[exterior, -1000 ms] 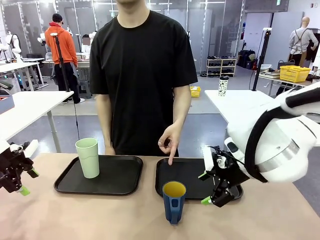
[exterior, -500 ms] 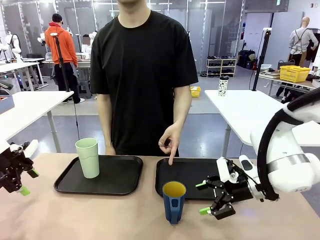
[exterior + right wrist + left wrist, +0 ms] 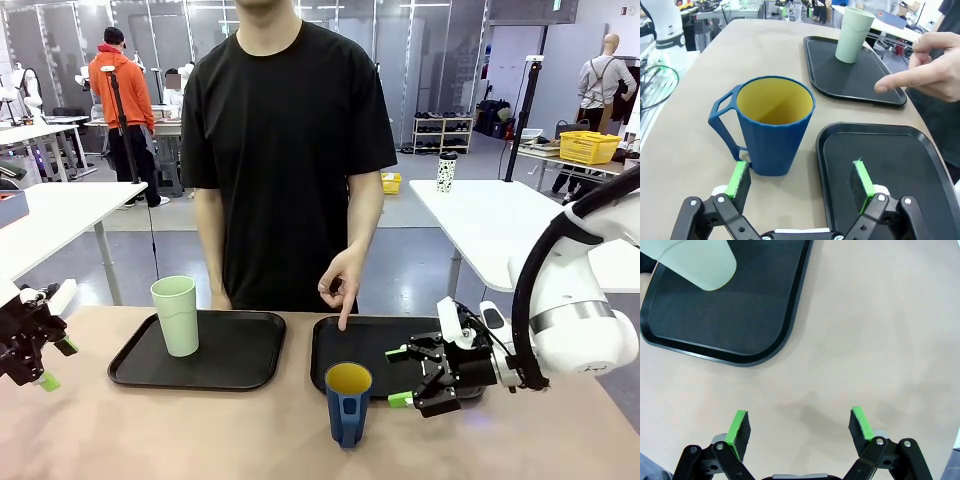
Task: Sort and store the cups by type.
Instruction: Pick up the Handle plastic cup and place it into the empty Flat Tray.
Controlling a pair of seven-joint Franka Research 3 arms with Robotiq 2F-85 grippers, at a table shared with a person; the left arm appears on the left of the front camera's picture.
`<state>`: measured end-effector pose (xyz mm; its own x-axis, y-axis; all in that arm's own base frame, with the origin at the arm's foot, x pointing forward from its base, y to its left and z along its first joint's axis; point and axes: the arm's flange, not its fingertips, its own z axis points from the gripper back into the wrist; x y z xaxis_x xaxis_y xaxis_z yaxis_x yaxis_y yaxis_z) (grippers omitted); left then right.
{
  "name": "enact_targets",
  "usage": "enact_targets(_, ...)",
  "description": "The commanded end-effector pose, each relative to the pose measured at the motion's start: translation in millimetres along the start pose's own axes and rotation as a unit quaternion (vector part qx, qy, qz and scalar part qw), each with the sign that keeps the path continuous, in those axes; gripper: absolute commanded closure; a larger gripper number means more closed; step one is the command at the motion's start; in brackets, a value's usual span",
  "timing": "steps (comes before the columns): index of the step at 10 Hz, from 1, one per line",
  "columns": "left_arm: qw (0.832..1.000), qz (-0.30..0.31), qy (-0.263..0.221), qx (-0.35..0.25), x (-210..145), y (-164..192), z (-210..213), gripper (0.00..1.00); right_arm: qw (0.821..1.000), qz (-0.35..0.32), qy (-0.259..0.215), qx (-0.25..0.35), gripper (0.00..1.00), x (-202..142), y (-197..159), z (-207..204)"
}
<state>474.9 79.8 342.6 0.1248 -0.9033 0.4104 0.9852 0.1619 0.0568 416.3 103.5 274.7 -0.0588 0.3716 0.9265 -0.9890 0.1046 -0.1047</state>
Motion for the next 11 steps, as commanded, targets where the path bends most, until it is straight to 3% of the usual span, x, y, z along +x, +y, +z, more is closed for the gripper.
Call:
enact_targets(1,1.000,-0.008,-0.002,-0.004,-1.0,-1.3,0.4,0.00,1.000,0.000,0.006,0.008,0.00,-4.2,6.7,-2.0)
enact_targets(5,1.000,-0.008,-0.002,-0.004,-1.0,-1.3,0.4,0.00,1.000,-0.012,0.000,0.007,0.00,-5.0,-0.1,-4.1)
enact_targets(11,1.000,-0.008,-0.002,-0.004,-1.0,-1.3,0.4,0.00,0.998,-0.019,-0.026,0.058,0.00,-23.1,-8.9,-28.9)
